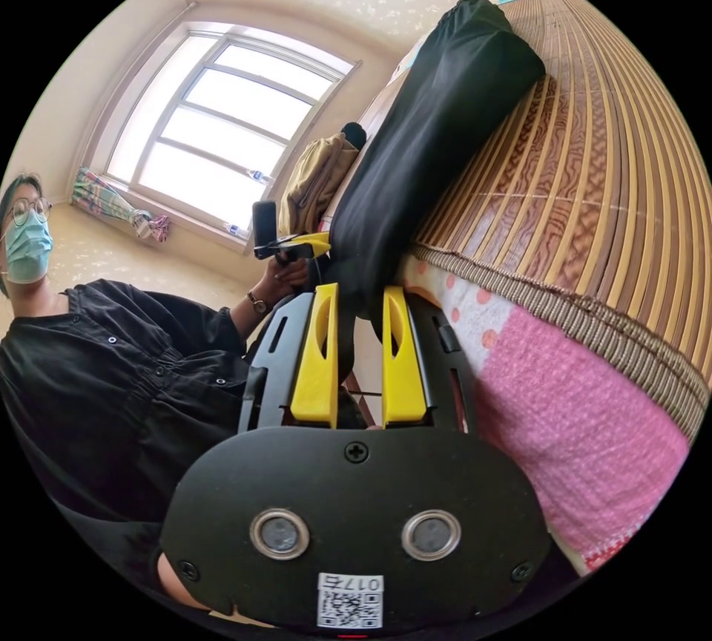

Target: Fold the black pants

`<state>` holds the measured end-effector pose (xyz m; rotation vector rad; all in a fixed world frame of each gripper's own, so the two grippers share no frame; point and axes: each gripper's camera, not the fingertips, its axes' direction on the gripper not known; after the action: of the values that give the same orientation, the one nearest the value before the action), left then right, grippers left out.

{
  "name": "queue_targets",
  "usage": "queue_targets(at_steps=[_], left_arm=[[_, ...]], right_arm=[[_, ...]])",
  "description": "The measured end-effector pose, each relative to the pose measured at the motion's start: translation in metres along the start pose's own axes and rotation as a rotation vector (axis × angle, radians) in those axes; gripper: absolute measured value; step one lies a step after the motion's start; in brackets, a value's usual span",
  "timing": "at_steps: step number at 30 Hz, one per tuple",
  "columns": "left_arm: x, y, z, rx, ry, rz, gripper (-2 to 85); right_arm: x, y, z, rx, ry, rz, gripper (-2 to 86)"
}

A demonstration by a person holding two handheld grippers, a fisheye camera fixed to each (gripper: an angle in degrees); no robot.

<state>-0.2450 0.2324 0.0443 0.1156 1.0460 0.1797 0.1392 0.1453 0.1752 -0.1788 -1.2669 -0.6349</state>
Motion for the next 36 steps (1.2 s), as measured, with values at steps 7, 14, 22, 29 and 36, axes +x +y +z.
queue_targets(at_steps=[7, 14, 22, 29, 36], left_arm=[[0.011, -0.013, 0.021, -0.165, 0.018, 0.085, 8.7], [0.014, -0.005, 0.024, -0.151, 0.005, 0.036, 5.4], [0.042, 0.007, 0.002, -0.126, 0.015, 0.038, 4.8], [0.126, 0.005, -0.083, 0.069, 0.099, 0.222, 4.4], [0.251, -0.032, -0.194, 0.284, -0.016, 0.544, 4.2]], right_arm=[[-0.023, -0.003, 0.009, -0.044, -0.011, -0.011, 8.4], [-0.057, 0.0, 0.024, -0.074, 0.095, -0.046, 4.4], [-0.122, 0.012, 0.019, -0.041, 0.08, -0.114, 2.4], [-0.224, 0.009, -0.037, 0.087, 0.025, -0.255, 1.9], [-0.368, -0.019, -0.103, 0.157, 0.175, -0.554, 1.6]])
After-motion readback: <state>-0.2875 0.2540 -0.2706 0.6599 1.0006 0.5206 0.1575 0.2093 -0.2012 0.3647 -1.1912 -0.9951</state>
